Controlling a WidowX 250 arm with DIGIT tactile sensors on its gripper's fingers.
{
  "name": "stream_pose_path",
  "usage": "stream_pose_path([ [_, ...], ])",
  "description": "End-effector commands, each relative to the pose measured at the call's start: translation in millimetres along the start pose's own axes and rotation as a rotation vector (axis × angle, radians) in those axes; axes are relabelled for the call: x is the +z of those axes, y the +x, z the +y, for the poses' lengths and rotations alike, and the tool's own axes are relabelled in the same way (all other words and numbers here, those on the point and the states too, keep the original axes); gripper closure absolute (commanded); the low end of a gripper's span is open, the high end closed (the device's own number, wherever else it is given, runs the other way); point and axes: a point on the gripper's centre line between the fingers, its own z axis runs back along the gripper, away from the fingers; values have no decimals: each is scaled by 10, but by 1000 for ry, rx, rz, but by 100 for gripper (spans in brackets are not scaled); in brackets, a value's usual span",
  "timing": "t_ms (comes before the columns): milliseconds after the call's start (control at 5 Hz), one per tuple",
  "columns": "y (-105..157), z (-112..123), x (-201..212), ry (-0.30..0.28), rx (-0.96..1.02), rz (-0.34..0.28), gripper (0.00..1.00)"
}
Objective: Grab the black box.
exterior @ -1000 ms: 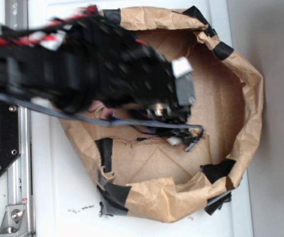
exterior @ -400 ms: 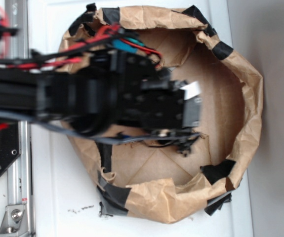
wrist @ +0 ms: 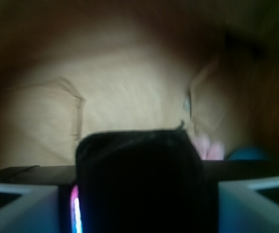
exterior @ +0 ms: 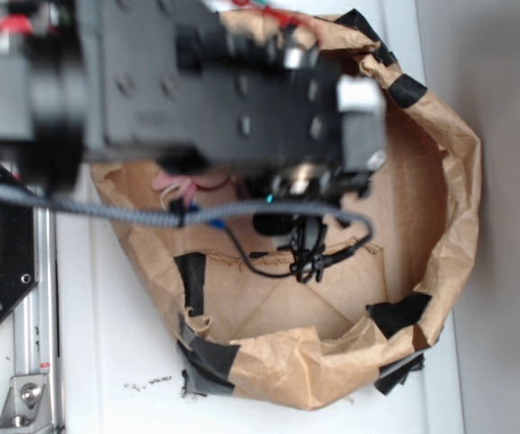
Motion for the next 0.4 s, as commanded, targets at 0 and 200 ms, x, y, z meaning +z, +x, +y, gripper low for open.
stream_pose_path([
  [0, 264, 218, 720, -38, -209, -45, 100],
  [200, 246, 229, 700, -24, -187, -43, 100],
])
